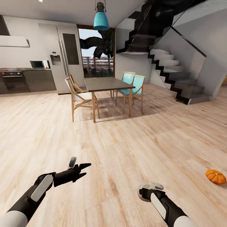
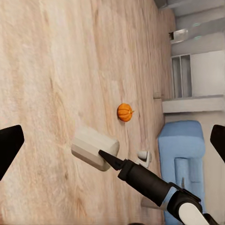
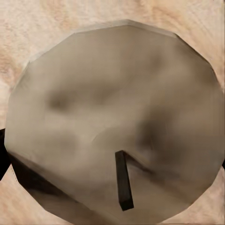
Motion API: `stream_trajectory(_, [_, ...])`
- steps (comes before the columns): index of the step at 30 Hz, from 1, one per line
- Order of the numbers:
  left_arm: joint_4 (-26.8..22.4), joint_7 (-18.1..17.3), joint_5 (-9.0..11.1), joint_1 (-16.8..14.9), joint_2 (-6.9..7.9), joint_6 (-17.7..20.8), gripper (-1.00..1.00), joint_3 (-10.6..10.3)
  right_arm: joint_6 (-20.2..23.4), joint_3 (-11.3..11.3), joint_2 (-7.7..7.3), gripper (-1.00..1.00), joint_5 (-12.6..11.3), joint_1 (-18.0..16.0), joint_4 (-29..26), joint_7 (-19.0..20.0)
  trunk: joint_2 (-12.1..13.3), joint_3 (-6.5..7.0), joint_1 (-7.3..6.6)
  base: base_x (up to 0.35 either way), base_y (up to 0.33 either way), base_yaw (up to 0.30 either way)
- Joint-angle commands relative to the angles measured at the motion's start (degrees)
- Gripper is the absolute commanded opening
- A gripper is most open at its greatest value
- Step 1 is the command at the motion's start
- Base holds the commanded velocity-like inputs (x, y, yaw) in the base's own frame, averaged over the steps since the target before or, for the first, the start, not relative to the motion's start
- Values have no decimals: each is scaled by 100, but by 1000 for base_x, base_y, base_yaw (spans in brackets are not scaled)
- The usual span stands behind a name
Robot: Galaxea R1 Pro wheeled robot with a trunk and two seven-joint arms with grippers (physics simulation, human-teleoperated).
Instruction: Place each of the two pumpkins and all three candles from the living room inside a cabinet in the living room (use any cabinet), then make sure every cabinet is closed, and position the cauldron so it is next to a table in the living room.
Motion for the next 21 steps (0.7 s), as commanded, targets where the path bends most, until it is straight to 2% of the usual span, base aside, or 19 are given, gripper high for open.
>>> stream_trajectory(1, [-1,-11,9,-2,5,12,100,-10,19,47,-8,-100,-57,-1,-11,-53,39,13,-24,0,0,-289])
stream_trajectory(16, [-1,-11,10,-2,5,12,100,-12,19,46,-6,-100,-57,0,-10,-53,641,282,-353,0,0,-289])
stream_trajectory(21, [-1,-11,17,-2,5,13,100,-11,14,53,3,-100,-57,-3,-17,-53,841,372,-463,0,0,-104])
